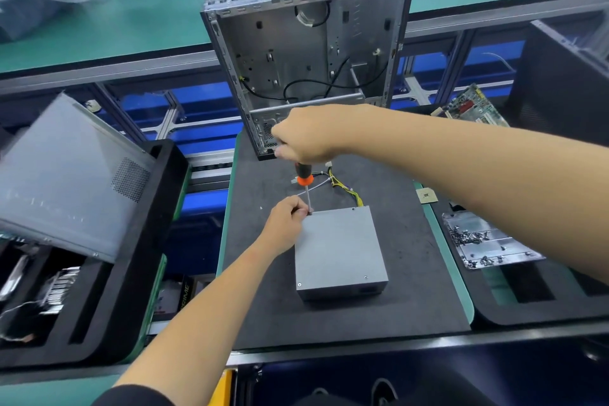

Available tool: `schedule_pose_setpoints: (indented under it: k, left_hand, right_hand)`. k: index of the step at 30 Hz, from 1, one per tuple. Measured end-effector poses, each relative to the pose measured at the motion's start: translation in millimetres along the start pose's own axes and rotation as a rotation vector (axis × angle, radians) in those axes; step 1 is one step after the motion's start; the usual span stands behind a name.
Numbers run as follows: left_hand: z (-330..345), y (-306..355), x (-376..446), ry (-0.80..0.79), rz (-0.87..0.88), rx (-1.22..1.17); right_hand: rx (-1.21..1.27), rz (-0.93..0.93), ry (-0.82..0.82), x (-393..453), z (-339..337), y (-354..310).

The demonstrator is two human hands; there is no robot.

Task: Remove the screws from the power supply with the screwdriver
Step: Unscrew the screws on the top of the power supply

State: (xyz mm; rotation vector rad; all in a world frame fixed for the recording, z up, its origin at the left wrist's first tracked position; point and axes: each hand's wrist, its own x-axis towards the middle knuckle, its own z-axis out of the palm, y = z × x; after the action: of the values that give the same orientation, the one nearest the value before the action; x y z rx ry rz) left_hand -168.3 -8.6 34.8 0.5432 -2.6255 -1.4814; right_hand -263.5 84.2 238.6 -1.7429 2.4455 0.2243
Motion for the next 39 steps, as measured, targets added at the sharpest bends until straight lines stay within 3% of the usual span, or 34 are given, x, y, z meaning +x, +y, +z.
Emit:
schedule_pose_setpoints:
  k: [4, 9, 11, 14, 17, 23, 28, 39]
  left_hand:
    - [-1.2, -0.7, -0.9, 0.006, 0.020, 0.009]
    - [-0.8, 1.4, -1.8, 0.000, 0.013, 0.000]
    - [-2.0, 1.8, -2.2, 0.001, 0.004, 0.006]
    - [-0.1, 4.9, -4.3, 0.011, 0.003, -0.010]
    - [0.6, 8.0, -7.2, 0.033, -0.002, -0.016]
    - [-2.7, 9.5, -7.7, -0.003, -0.003, 0.039]
    - [-9.3, 15.5, -11.6, -0.014, 0.071, 0.192]
    - [-20.8, 16.4, -25.5, -0.025, 0.341, 0.520]
  right_hand:
    - [0.301, -0.101, -0.148, -8.2, -8.6, -0.5]
    - [0.002, 0.075, -0.044, -4.2, -1.2, -3.5]
    - [-0.014, 0.037, -0.013, 0.5, 2.3, -1.2]
    - [0.240, -0.105, -0.008, -4.4, -1.3, 4.9]
    - [0.441, -0.110, -0.013, -9.1, 0.1, 5.4]
    - [0.275, 0.049, 0.033, -4.4, 3.5, 6.0]
    - [0.267, 0.092, 0.214, -17.3, -3.4, 15.0]
    - [0.327, 0.138, 0.190, -32.0, 8.4, 18.9]
